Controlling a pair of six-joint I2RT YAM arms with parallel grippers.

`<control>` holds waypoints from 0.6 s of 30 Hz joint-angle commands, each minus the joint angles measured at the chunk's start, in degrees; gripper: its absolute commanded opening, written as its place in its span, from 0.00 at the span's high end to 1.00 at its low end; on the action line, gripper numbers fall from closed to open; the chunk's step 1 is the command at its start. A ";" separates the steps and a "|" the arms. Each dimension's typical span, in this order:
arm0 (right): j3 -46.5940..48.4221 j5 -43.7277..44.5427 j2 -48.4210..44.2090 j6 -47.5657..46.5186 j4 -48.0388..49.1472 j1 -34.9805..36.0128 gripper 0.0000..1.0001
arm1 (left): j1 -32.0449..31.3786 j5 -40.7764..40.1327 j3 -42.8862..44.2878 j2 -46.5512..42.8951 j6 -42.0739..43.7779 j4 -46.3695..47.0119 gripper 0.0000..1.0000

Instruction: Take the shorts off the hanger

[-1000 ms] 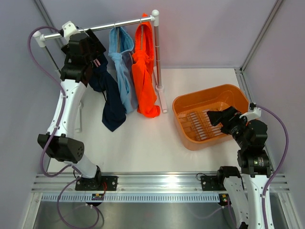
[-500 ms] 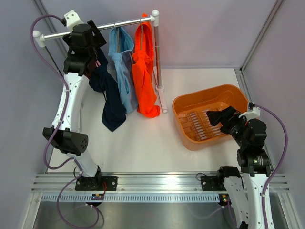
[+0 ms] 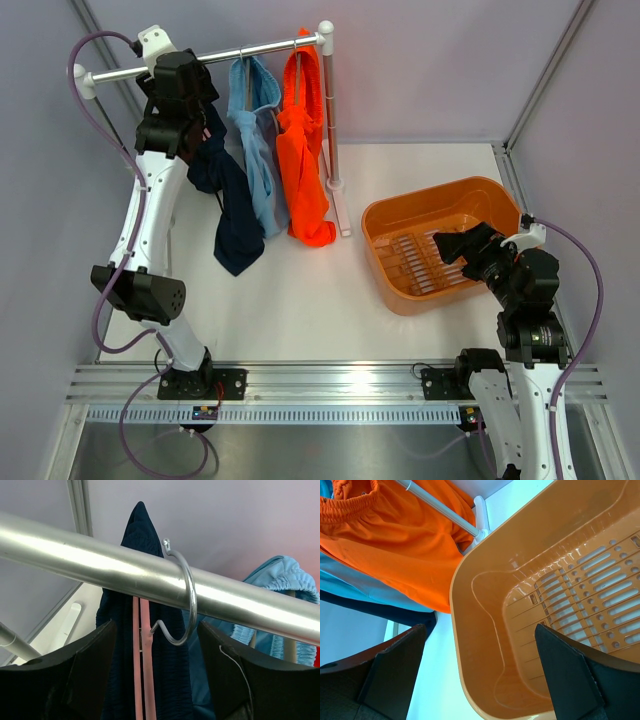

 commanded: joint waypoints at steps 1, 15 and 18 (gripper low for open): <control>-0.13 0.30 0.09 -0.53 1.50 -0.04 0.01 | 0.00 -1.61 -0.16 -0.43 0.78 1.52 0.33; -0.48 0.39 -0.35 -0.36 1.33 -0.04 0.01 | 0.00 -0.82 -2.62 -1.04 0.60 1.35 0.50; -0.66 0.39 -0.35 -0.27 1.42 -0.04 0.01 | -0.09 -0.82 -2.36 -0.95 0.60 1.26 0.54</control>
